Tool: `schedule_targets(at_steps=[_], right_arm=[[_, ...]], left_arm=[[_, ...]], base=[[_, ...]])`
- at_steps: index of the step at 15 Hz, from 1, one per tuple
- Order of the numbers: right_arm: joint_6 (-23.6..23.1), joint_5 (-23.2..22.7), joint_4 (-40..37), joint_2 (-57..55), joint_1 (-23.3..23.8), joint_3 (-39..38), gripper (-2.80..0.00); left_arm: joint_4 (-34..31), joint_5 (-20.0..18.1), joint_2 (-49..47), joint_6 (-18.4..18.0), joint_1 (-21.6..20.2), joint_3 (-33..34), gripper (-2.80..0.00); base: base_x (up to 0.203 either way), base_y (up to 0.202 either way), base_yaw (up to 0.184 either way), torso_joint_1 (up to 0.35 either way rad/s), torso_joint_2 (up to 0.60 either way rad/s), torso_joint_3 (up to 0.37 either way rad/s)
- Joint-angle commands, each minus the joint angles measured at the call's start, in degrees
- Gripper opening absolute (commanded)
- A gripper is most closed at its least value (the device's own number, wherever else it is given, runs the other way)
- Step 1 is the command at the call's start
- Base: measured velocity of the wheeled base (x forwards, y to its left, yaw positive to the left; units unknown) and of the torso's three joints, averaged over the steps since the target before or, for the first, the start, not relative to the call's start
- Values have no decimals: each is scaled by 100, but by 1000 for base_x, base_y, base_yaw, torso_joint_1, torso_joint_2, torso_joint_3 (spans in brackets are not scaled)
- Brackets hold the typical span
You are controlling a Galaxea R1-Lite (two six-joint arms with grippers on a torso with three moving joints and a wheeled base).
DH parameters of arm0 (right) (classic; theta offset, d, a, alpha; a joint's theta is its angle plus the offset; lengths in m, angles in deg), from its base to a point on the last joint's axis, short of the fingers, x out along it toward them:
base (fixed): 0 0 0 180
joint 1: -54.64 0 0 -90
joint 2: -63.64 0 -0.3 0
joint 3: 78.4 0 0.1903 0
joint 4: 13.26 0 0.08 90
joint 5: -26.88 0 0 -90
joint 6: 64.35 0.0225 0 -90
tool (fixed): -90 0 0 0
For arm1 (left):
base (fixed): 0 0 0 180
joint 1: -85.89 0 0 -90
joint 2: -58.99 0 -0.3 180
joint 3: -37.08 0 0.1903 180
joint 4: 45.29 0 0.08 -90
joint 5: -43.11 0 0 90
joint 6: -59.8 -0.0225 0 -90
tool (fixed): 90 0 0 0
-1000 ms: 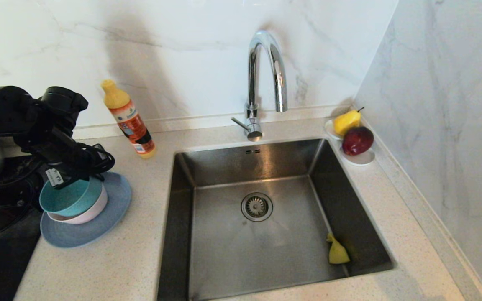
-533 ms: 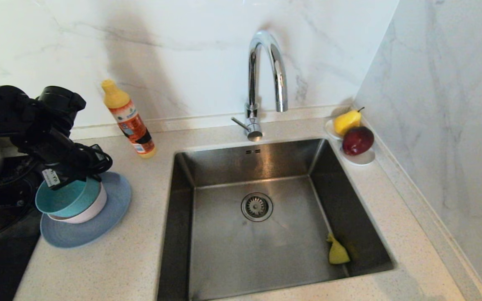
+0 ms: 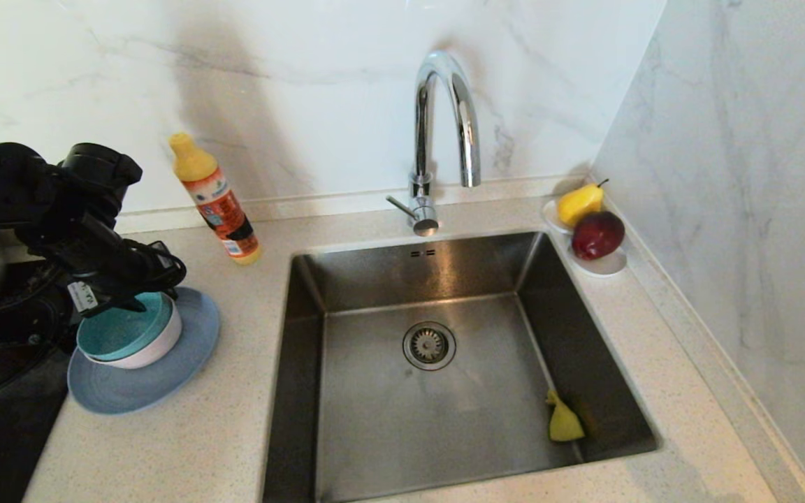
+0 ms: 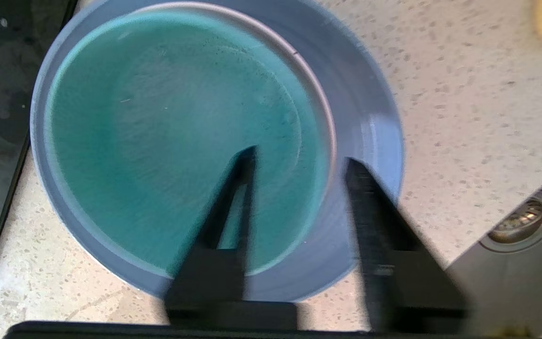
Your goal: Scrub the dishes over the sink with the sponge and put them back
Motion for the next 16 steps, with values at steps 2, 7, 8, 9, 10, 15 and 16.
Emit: schedule_targets(at_steps=[2, 7, 8, 9, 10, 15, 16], right_arm=[[-2, -3, 0, 10, -1, 0, -280], [-2, -10, 0, 3, -1, 0, -280], [-2, -3, 0, 10, -1, 0, -280], [-2, -4, 0, 1, -1, 0, -280], [-2, -3, 0, 10, -1, 0, -280], [-2, -4, 0, 1, -1, 0, -280], [-2, -3, 0, 10, -1, 0, -280]], left_arm=[[-4, 17, 48, 18, -10, -21, 0], [-5, -16, 425, -179, -15, -560, -280], [48, -18, 523, -266, -12, -652, -280], [251, -33, 599, -458, -11, -709, -280], [561, -64, 660, -658, -5, -715, -280], [2616, -879, 1346, -2338, 311, 417, -280], [3092, -1128, 1622, -2532, 351, 919, -280]], base=[[0, 0, 0, 0, 0, 0], [0, 0, 0, 0, 0, 0], [0, 0, 0, 0, 0, 0], [0, 0, 0, 0, 0, 0], [0, 0, 0, 0, 0, 0], [0, 0, 0, 0, 0, 0], [0, 0, 0, 0, 0, 0]])
